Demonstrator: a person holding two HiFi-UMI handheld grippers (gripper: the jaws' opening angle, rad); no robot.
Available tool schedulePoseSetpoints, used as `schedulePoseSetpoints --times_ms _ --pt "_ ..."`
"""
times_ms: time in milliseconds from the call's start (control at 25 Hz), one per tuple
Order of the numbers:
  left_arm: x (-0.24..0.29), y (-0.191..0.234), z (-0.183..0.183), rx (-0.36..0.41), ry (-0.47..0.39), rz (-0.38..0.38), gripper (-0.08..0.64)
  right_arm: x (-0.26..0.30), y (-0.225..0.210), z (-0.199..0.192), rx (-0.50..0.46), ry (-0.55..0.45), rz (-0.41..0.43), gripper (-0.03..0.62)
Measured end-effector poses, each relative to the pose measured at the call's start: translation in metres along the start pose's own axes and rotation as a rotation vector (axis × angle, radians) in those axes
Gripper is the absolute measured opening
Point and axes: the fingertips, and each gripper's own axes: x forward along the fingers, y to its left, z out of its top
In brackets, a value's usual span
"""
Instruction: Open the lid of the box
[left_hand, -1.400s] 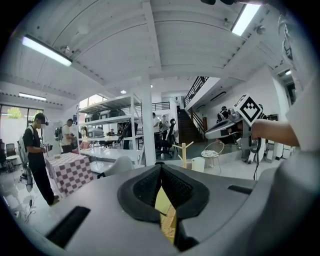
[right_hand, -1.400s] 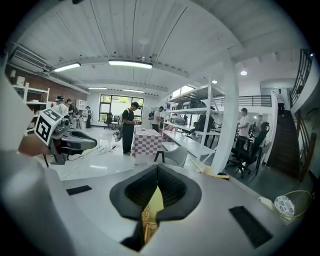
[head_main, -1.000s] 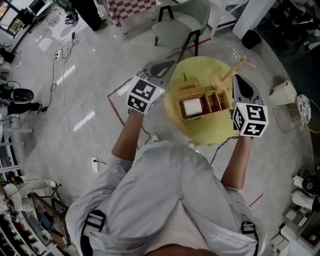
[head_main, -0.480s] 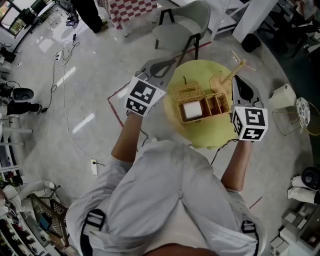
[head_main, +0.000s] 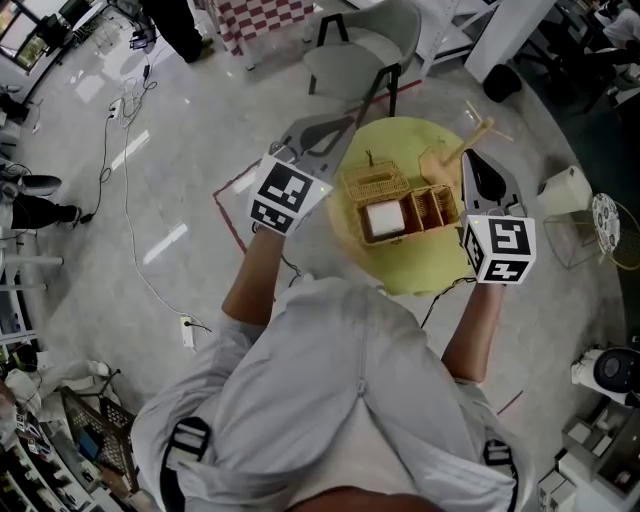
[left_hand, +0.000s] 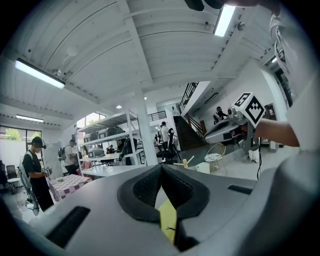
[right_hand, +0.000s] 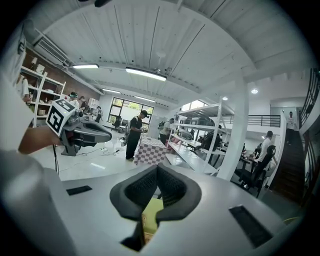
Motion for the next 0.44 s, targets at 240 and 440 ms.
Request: schedulePoseSetpoints --times_ms 240,440 --pt "-0.0020 0.0019 -0.0021 -0.001 0.000 -0.007 0.029 0.0056 0.0045 -0.0051 0.003 0.016 0.003 0.023" --pt "-0.0029 0.0006 -0.0071 -0.009 0.011 -0.008 0.029 0.0054 0.0051 -0.0089 0.008 0.027 0.002 0.023"
